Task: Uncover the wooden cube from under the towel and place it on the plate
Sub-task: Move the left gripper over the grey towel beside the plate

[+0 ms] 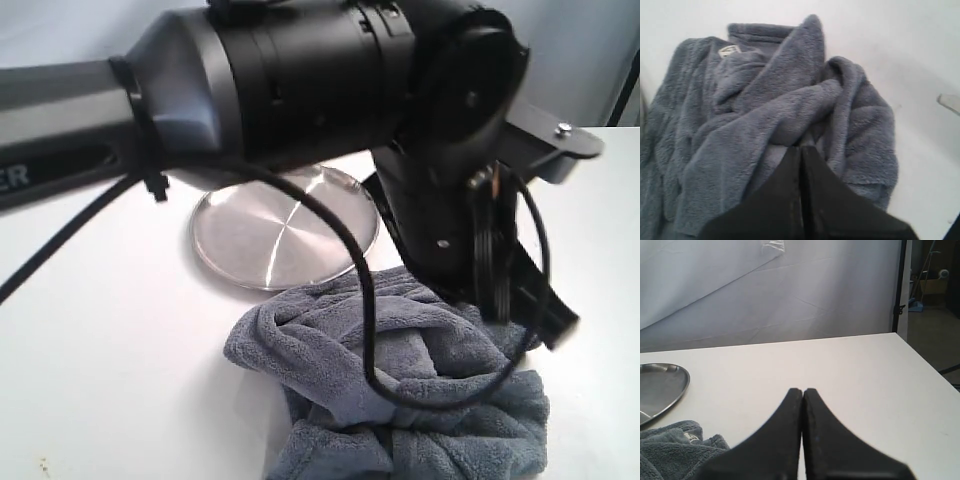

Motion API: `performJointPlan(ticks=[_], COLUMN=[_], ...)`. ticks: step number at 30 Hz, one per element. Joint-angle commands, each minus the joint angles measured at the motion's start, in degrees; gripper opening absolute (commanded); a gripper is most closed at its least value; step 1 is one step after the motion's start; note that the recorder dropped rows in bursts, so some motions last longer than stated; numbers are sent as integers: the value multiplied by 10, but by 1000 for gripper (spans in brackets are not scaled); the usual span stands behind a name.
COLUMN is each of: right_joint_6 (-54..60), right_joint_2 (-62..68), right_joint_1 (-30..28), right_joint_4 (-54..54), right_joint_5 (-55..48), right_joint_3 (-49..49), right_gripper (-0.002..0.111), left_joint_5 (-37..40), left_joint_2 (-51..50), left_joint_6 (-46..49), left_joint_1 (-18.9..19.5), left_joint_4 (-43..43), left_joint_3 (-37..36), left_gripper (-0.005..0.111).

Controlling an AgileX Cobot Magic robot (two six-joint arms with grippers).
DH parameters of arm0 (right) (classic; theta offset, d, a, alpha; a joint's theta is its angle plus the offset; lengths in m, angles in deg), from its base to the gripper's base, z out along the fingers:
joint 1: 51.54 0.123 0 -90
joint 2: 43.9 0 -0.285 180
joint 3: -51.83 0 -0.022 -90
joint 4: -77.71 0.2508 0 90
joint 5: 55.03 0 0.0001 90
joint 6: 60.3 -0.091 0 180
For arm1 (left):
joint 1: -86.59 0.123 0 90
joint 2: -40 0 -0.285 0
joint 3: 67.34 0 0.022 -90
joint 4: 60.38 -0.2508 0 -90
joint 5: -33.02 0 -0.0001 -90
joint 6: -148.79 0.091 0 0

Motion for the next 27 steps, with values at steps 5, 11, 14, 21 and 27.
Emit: performJointPlan(ticks=[5,11,14,21,27], right_joint_6=[-2,-2,-2,-2,-2], right_joint_2=[-4,-4,-4,-4,-4], right_joint_1=[0,0,0,0,0], right_joint_4=[3,3,3,3,3], right_joint_5=[-7,-7,-7,-7,-7], right_joint_3=[-1,-1,-1,-1,-1], right_gripper=[3,3,3,3,3], left_joint_5=[75,75,75,30,-40], left_joint_2=[1,16,37,114,183], left_joint_6=[-4,-7,-18,-39,-3], left_joint_1=[105,138,138,136,70], left_joint_4=[-2,-41,-45,-10,17], left_joint_3=[6,-17,-57,-196,-313], left_gripper=[0,0,0,0,0])
